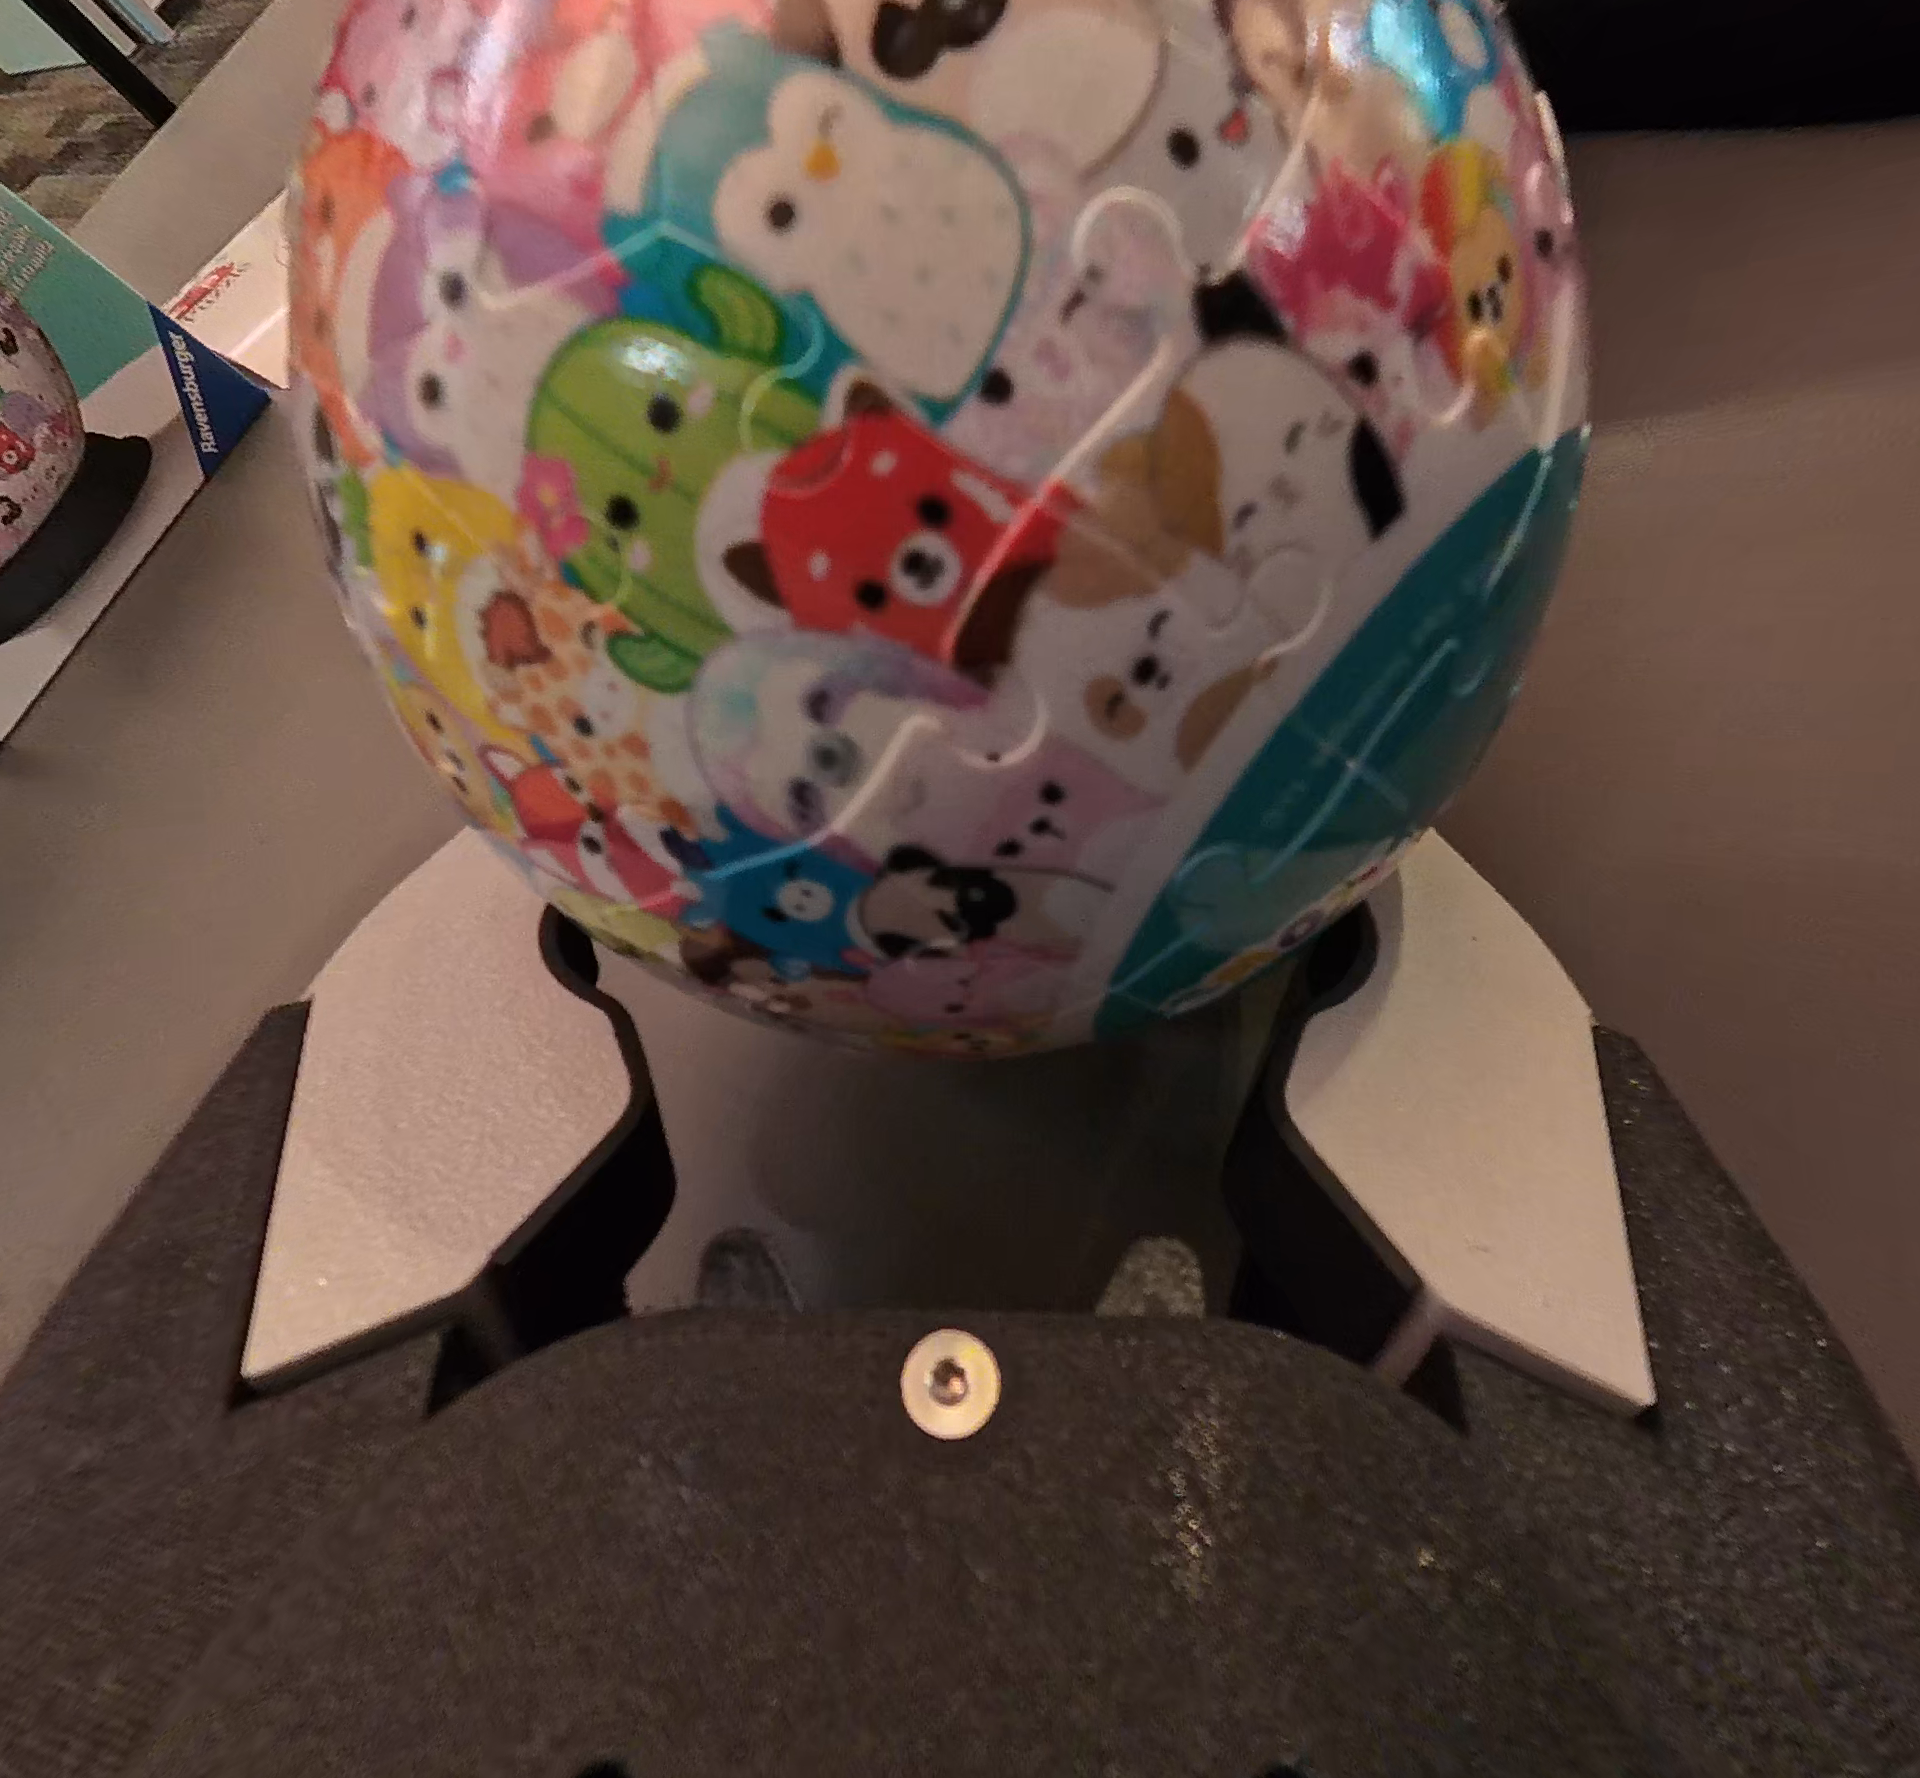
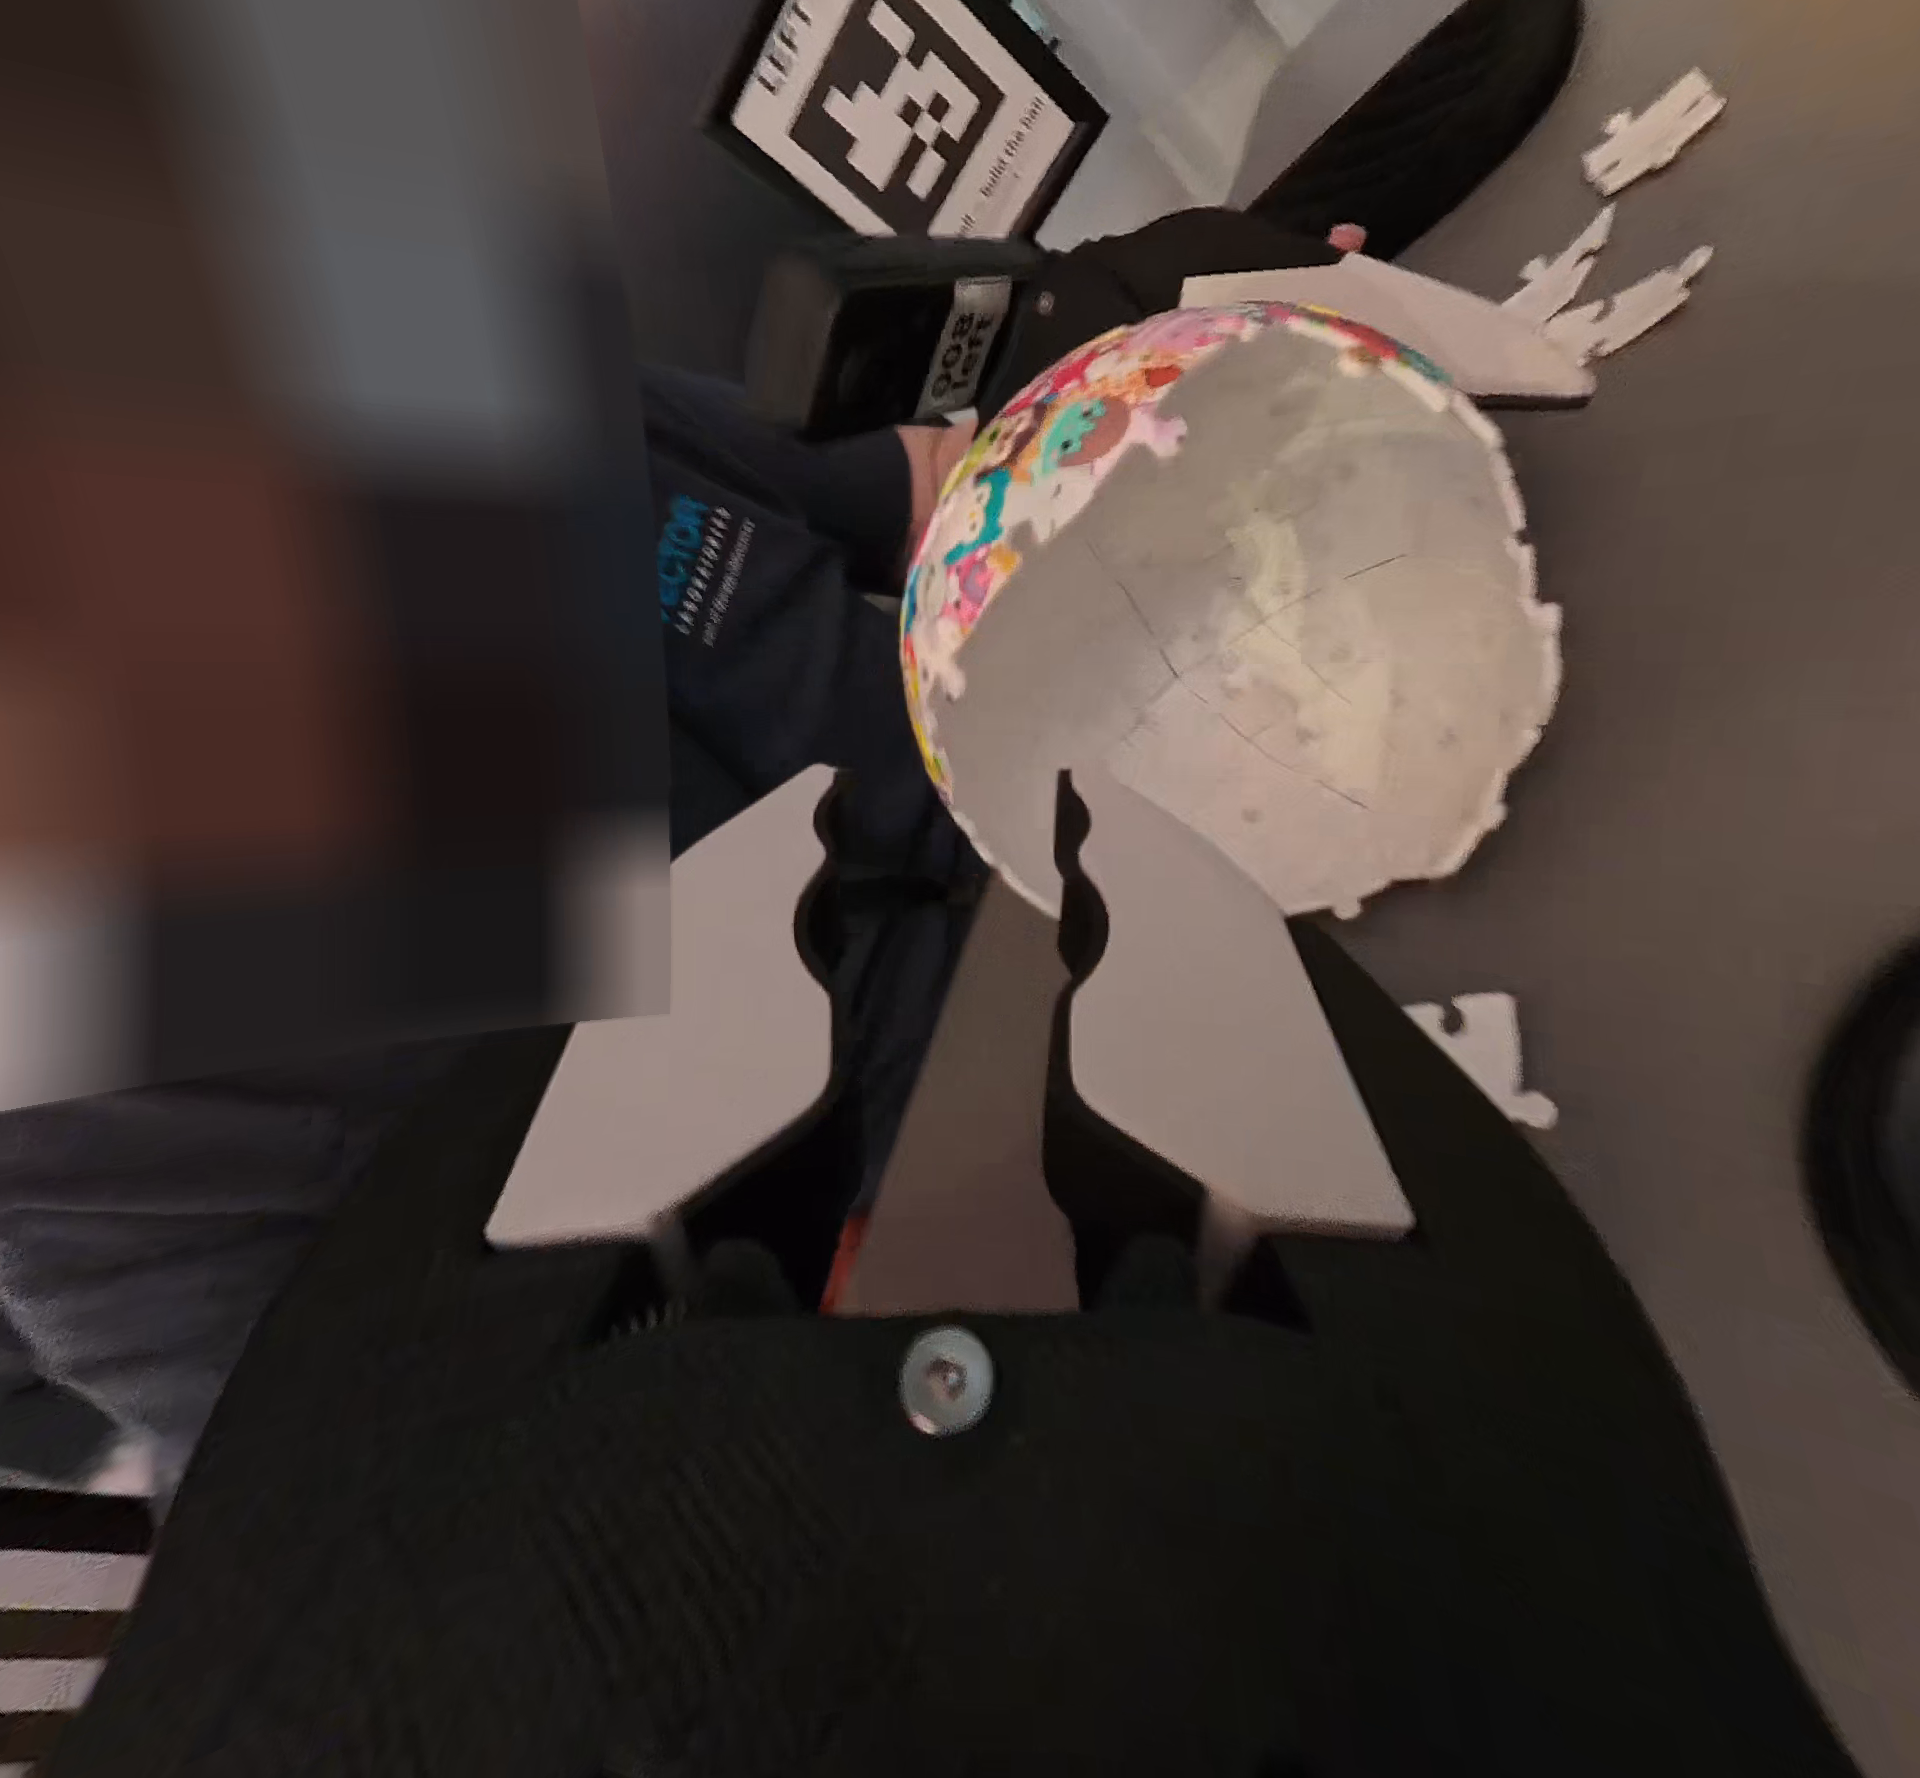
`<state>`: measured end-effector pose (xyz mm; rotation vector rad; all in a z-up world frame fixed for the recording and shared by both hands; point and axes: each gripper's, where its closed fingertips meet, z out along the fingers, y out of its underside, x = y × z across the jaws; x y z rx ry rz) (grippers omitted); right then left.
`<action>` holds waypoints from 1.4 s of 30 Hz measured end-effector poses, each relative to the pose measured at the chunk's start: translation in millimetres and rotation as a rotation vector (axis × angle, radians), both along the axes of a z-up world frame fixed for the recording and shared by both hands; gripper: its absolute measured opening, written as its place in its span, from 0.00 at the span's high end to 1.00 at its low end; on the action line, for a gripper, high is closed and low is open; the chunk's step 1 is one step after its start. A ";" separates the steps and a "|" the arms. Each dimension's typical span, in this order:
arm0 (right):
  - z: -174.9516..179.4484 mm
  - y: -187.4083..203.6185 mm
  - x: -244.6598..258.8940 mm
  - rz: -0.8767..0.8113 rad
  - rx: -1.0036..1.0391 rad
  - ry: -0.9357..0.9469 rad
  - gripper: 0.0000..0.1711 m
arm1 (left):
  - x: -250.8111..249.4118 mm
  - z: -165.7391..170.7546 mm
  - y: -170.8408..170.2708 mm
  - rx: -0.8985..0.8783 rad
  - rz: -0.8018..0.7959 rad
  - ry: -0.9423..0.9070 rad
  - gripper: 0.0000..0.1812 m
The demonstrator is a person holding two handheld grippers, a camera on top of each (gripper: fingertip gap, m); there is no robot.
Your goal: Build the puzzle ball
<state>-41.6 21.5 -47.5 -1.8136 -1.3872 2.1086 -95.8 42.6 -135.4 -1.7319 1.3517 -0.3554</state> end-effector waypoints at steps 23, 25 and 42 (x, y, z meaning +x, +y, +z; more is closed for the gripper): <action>-103.0 35.7 27.3 0.010 0.927 -0.400 0.74 | -7.2 -3.1 -1.9 -0.039 0.010 0.005 0.27; -106.0 38.5 27.1 -0.007 0.946 -0.420 0.76 | -6.8 -3.1 -2.0 -0.040 0.009 0.005 0.27; -101.0 29.2 37.1 -0.160 0.865 -0.518 0.94 | -6.3 -3.6 -3.0 -0.041 0.015 0.010 0.28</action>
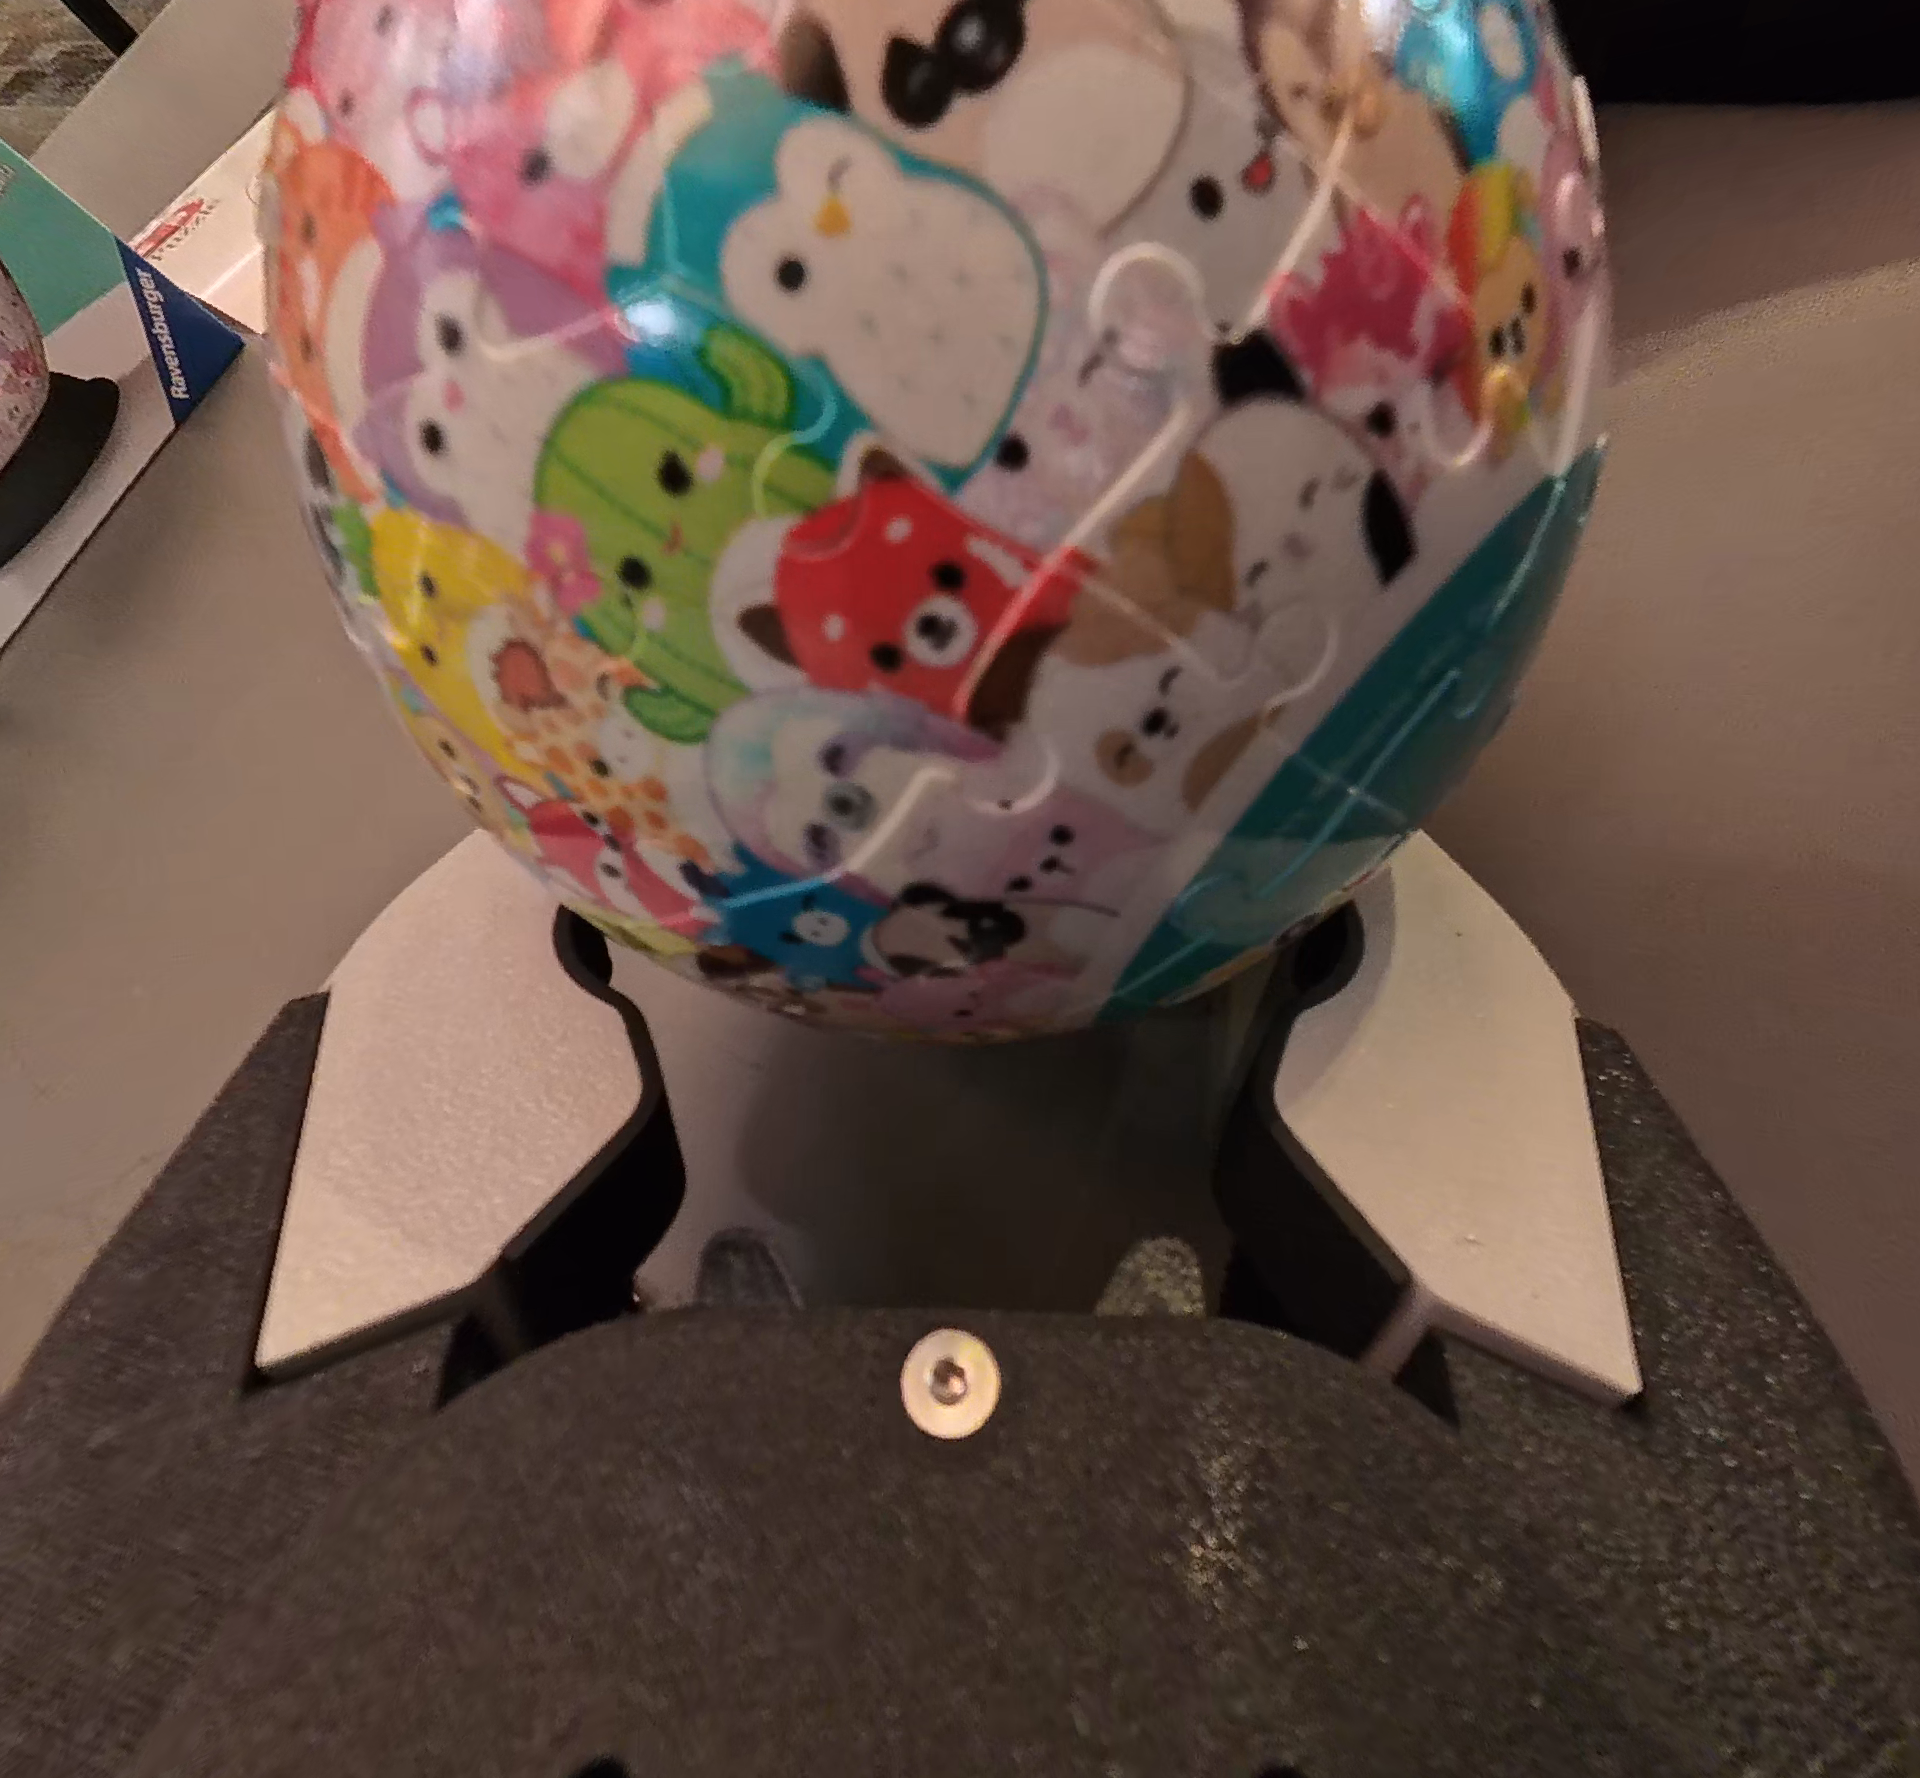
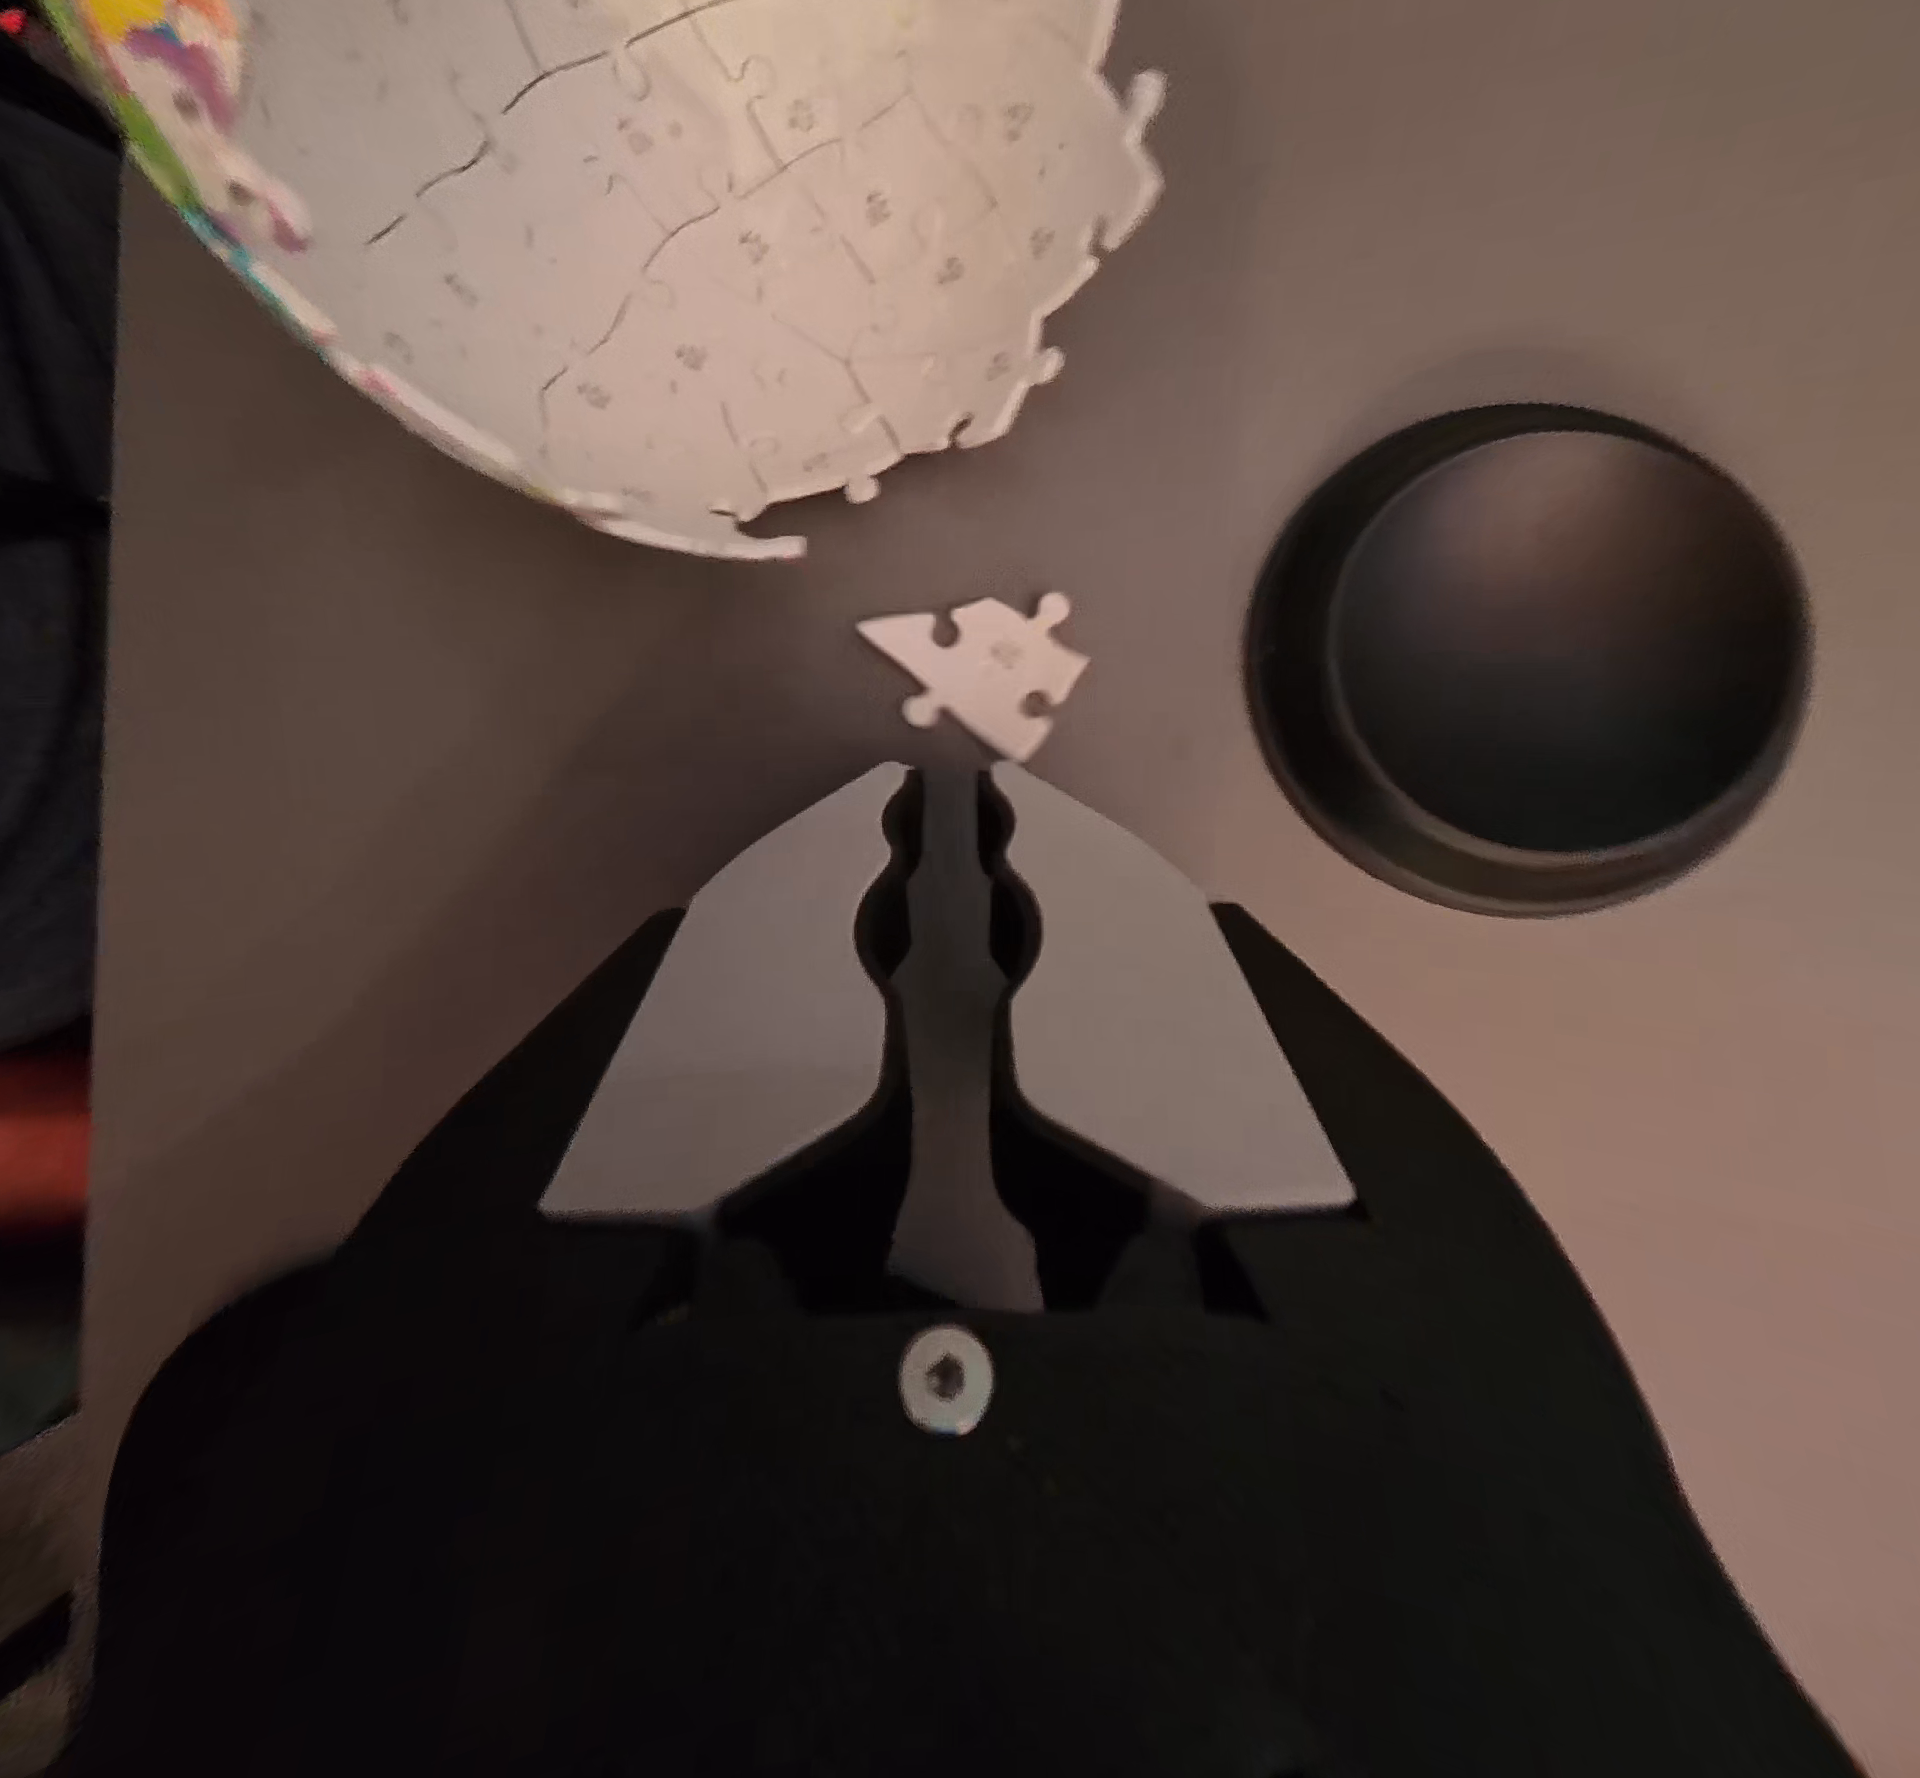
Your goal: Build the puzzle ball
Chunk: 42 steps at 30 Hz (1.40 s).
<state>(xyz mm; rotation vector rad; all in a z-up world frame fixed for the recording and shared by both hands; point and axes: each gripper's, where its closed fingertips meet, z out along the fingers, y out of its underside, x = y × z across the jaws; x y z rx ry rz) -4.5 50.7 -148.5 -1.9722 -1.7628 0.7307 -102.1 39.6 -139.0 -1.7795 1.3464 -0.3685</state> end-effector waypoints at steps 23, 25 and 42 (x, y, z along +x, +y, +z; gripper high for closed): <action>1.3 12.9 -13.8 -0.138 0.016 0.064 0.75 | -1.3 -0.3 0.5 0.003 -0.011 0.016 0.29; 2.9 16.0 -13.1 -0.124 0.081 0.071 0.79 | -1.2 0.0 0.5 0.000 -0.011 0.011 0.29; -1.5 16.7 -11.0 -0.084 0.024 0.074 0.87 | -1.4 0.9 0.8 -0.003 -0.013 0.001 0.30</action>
